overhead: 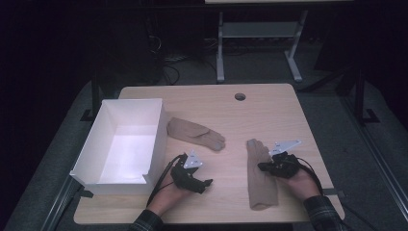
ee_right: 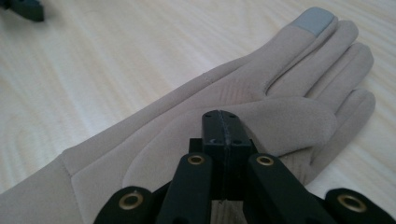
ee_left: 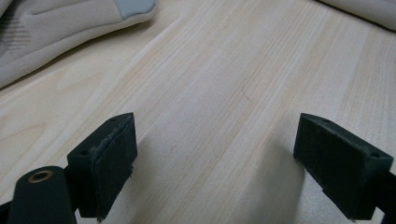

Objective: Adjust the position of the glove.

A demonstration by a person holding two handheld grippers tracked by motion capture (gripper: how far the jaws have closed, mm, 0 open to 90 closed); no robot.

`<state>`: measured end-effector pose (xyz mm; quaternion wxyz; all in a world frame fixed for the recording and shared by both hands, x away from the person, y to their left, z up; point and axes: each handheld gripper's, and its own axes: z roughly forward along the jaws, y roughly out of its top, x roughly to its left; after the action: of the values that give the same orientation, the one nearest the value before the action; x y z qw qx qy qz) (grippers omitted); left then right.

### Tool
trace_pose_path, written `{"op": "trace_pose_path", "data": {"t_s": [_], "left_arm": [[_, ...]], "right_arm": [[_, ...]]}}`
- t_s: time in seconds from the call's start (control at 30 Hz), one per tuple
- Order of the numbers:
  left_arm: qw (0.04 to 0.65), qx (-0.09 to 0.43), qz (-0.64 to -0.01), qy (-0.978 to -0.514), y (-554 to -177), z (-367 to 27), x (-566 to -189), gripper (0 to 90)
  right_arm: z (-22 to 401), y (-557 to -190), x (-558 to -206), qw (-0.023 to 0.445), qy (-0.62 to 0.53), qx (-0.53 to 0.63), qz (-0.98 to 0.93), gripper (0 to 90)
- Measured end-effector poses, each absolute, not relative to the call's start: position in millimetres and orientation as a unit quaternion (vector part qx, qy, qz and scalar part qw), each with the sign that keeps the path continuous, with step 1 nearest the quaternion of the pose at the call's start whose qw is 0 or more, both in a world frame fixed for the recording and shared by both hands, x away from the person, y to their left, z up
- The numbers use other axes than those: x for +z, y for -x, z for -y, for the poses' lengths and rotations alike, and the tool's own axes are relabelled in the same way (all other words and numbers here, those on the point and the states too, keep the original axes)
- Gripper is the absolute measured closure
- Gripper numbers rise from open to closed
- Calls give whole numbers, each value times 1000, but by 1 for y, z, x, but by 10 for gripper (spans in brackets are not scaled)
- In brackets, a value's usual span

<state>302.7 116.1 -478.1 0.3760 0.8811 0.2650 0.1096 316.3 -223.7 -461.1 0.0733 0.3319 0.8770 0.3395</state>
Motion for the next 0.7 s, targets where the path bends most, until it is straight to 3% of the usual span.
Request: {"op": "trace_pose_path", "data": {"t_s": [0.47, 0.5, 0.53, 0.7], "left_arm": [[372, 112, -259, -884, -303, -117, -478, 128], [372, 112, -260, -884, -303, -117, -478, 128], [372, 113, -258, -885, -304, -117, -477, 128], [372, 112, -259, -884, -303, -117, -478, 128]], "right_arm": [[218, -298, -460, 84, -326, 333, -881, 900], [218, -298, -460, 85, -324, 334, -881, 877], [219, -298, -458, 91, -325, 338, -878, 784], [230, -297, -447, 102, -345, 368, -857, 672]]}}
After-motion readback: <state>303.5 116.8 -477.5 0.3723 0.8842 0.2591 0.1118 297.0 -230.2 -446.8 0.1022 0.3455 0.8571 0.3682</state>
